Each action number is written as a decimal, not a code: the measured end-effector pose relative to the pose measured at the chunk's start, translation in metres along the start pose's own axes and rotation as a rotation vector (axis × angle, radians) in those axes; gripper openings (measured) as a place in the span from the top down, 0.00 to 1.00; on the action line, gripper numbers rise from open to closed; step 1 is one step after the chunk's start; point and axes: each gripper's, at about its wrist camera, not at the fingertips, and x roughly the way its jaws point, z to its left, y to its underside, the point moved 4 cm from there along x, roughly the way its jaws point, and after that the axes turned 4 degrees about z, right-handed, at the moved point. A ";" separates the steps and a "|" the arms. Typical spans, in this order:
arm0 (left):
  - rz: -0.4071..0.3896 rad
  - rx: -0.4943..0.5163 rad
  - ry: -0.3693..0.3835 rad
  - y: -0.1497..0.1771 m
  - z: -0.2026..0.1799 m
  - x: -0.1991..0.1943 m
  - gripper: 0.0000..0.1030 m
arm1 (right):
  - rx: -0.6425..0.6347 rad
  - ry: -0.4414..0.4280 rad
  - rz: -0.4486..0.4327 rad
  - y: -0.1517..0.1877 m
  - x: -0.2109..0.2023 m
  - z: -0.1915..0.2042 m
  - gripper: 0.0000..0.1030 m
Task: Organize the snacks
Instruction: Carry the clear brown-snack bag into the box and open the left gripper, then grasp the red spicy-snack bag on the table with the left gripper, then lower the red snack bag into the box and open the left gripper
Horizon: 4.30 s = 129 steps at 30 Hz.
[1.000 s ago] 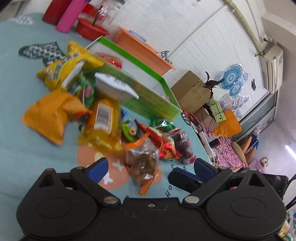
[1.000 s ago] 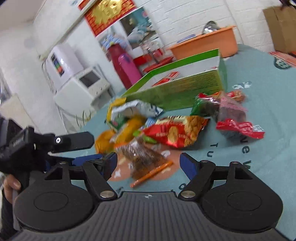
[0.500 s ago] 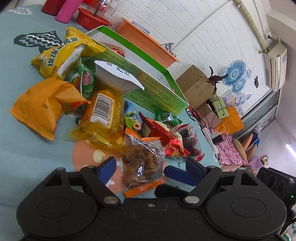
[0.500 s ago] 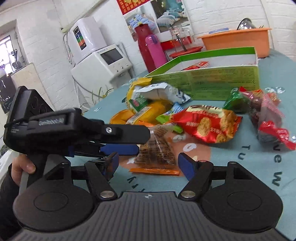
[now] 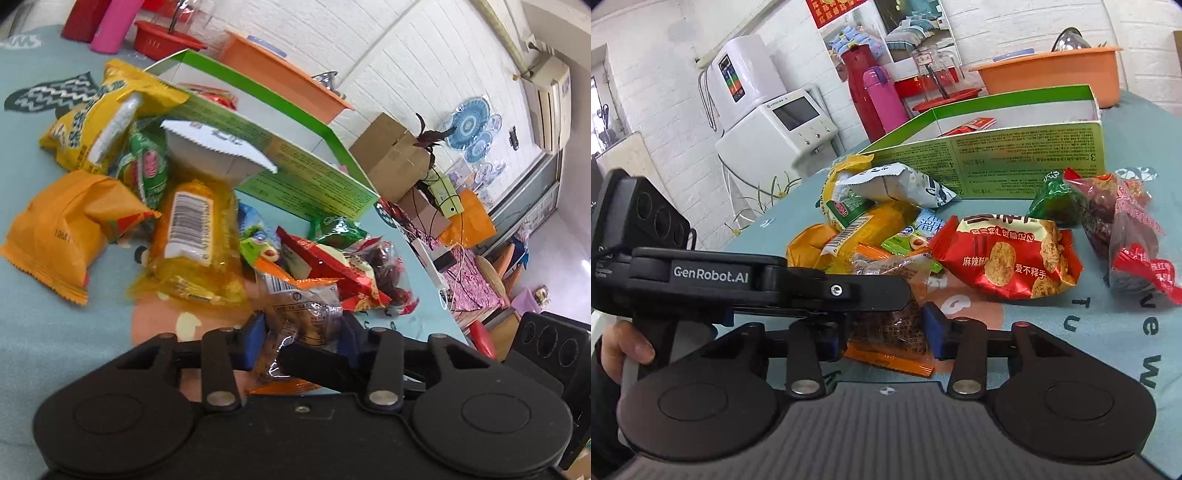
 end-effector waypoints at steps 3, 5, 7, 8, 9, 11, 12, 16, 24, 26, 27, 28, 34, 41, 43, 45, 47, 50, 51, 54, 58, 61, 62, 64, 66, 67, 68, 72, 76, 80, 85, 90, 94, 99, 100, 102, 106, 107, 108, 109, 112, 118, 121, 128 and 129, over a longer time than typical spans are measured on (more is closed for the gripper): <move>-0.028 0.025 0.024 -0.006 -0.014 -0.011 0.35 | -0.016 -0.007 -0.044 -0.007 -0.016 0.005 0.32; -0.058 0.061 0.034 -0.016 -0.026 -0.019 0.35 | -0.039 -0.004 -0.084 -0.016 -0.026 0.009 0.32; -0.085 0.100 0.040 -0.028 -0.038 -0.025 0.35 | -0.064 -0.001 -0.129 -0.030 -0.033 0.012 0.32; -0.097 0.114 0.043 -0.035 -0.043 -0.027 0.35 | -0.071 -0.002 -0.150 -0.037 -0.037 0.012 0.32; -0.111 0.130 0.045 -0.043 -0.049 -0.028 0.35 | -0.074 -0.003 -0.174 -0.044 -0.039 0.011 0.32; -0.136 0.165 0.044 -0.060 -0.060 -0.027 0.35 | -0.076 0.001 -0.215 -0.061 -0.042 0.008 0.32; -0.146 0.181 0.045 -0.068 -0.064 -0.026 0.35 | -0.081 0.008 -0.235 -0.068 -0.043 0.006 0.32; -0.161 0.206 0.063 -0.103 -0.072 -0.013 0.35 | -0.065 0.027 -0.289 -0.100 -0.040 -0.008 0.32; -0.133 0.195 0.066 -0.152 -0.051 0.036 0.34 | 0.000 0.059 -0.298 -0.136 -0.006 -0.048 0.32; -0.116 0.187 0.066 -0.160 -0.042 0.049 0.34 | 0.021 0.065 -0.287 -0.140 0.005 -0.058 0.32; -0.109 0.180 0.067 -0.164 -0.038 0.055 0.34 | 0.033 0.064 -0.280 -0.141 0.010 -0.063 0.32; -0.102 0.174 0.067 -0.166 -0.034 0.060 0.33 | 0.042 0.064 -0.272 -0.142 0.015 -0.067 0.32; -0.061 0.136 0.052 -0.174 -0.009 0.086 0.32 | 0.078 0.071 -0.219 -0.142 0.043 -0.085 0.31; -0.088 0.081 -0.018 -0.172 0.010 0.078 0.00 | 0.062 0.117 -0.218 -0.140 0.040 -0.083 0.00; -0.106 0.061 0.005 -0.171 0.006 0.061 0.00 | 0.013 0.124 -0.261 -0.141 0.023 -0.072 0.00; -0.141 0.066 0.010 -0.167 -0.005 0.038 0.00 | -0.010 0.139 -0.294 -0.141 0.004 -0.063 0.00; -0.171 0.078 -0.002 -0.160 -0.016 0.017 0.00 | -0.025 0.121 -0.317 -0.137 -0.017 -0.052 0.00; -0.190 0.122 0.011 -0.140 -0.034 -0.008 0.00 | -0.053 0.130 -0.340 -0.124 -0.043 -0.037 0.00; -0.194 0.131 0.010 -0.133 -0.038 -0.014 0.00 | -0.062 0.131 -0.347 -0.117 -0.050 -0.032 0.00; -0.168 0.158 0.010 -0.108 -0.047 -0.020 0.00 | -0.058 0.140 -0.338 -0.094 -0.066 -0.023 0.00; -0.110 0.180 0.028 -0.083 -0.051 -0.010 0.00 | -0.006 0.159 -0.313 -0.063 -0.076 -0.022 0.00; -0.047 0.192 0.038 -0.074 -0.051 0.010 0.00 | 0.058 0.178 -0.286 -0.040 -0.081 -0.030 0.00; -0.034 0.194 0.043 -0.075 -0.050 0.018 0.00 | 0.081 0.181 -0.276 -0.034 -0.081 -0.033 0.00; -0.010 0.196 0.038 -0.079 -0.049 0.036 0.00 | 0.126 0.192 -0.257 -0.023 -0.082 -0.040 0.00; 0.020 0.190 0.027 -0.084 -0.045 0.056 0.00 | 0.158 0.202 -0.249 -0.016 -0.083 -0.045 0.00; 0.040 0.192 0.026 -0.086 -0.044 0.066 0.00 | 0.167 0.204 -0.248 -0.013 -0.084 -0.045 0.00; 0.061 0.191 0.019 -0.087 -0.042 0.074 0.00 | 0.172 0.207 -0.247 -0.012 -0.084 -0.046 0.00; 0.112 0.245 -0.020 -0.078 -0.042 0.091 0.00 | 0.166 0.211 -0.244 -0.005 -0.086 -0.045 0.00; 0.184 0.277 -0.019 -0.058 -0.045 0.090 0.00 | 0.183 0.196 -0.229 0.001 -0.085 -0.046 0.00; 0.247 0.271 -0.020 -0.034 -0.048 0.079 0.00 | 0.188 0.190 -0.221 0.009 -0.088 -0.046 0.00; 0.249 0.125 0.086 -0.023 -0.043 0.055 0.00 | 0.211 0.167 -0.208 0.017 -0.092 -0.050 0.00; 0.215 0.019 0.096 -0.031 -0.032 0.061 0.00 | 0.210 0.163 -0.186 0.015 -0.083 -0.048 0.00; 0.221 0.000 0.116 -0.036 -0.031 0.073 0.00 | 0.211 0.142 -0.172 0.010 -0.071 -0.045 0.00; 0.215 -0.008 0.133 -0.038 -0.030 0.075 0.00 | 0.214 0.150 -0.140 0.004 -0.051 -0.048 0.00; 0.213 -0.008 0.136 -0.038 -0.029 0.075 0.00 | 0.222 0.152 -0.134 0.003 -0.047 -0.050 0.00; 0.202 -0.001 0.130 -0.036 -0.027 0.075 0.18 | 0.241 0.164 -0.120 0.004 -0.040 -0.054 0.01; 0.168 0.034 0.060 -0.033 -0.031 0.075 0.52 | 0.234 0.181 -0.146 0.006 -0.036 -0.054 0.14; 0.165 0.040 0.053 -0.031 -0.034 0.072 0.53 | 0.243 0.178 -0.140 0.006 -0.039 -0.053 0.14; 0.158 0.056 0.049 -0.029 -0.038 0.069 0.53 | 0.243 0.175 -0.138 0.006 -0.041 -0.050 0.15; 0.148 0.067 0.051 -0.027 -0.041 0.064 0.53 | 0.234 0.172 -0.142 0.006 -0.045 -0.047 0.16; 0.112 0.076 0.074 -0.028 -0.050 0.047 0.53 | 0.210 0.159 -0.175 0.003 -0.059 -0.036 0.17; -0.003 0.144 0.092 -0.059 -0.078 0.017 0.52 | 0.114 0.135 -0.276 -0.031 -0.076 -0.019 0.17; -0.050 0.152 0.094 -0.081 -0.084 0.013 0.52 | 0.083 0.126 -0.315 -0.056 -0.076 -0.020 0.17; -0.105 0.134 0.080 -0.136 -0.078 0.025 0.52 | 0.071 0.092 -0.351 -0.112 -0.050 -0.047 0.17; -0.105 0.121 0.083 -0.144 -0.074 0.029 0.52 | 0.069 0.094 -0.351 -0.117 -0.045 -0.051 0.17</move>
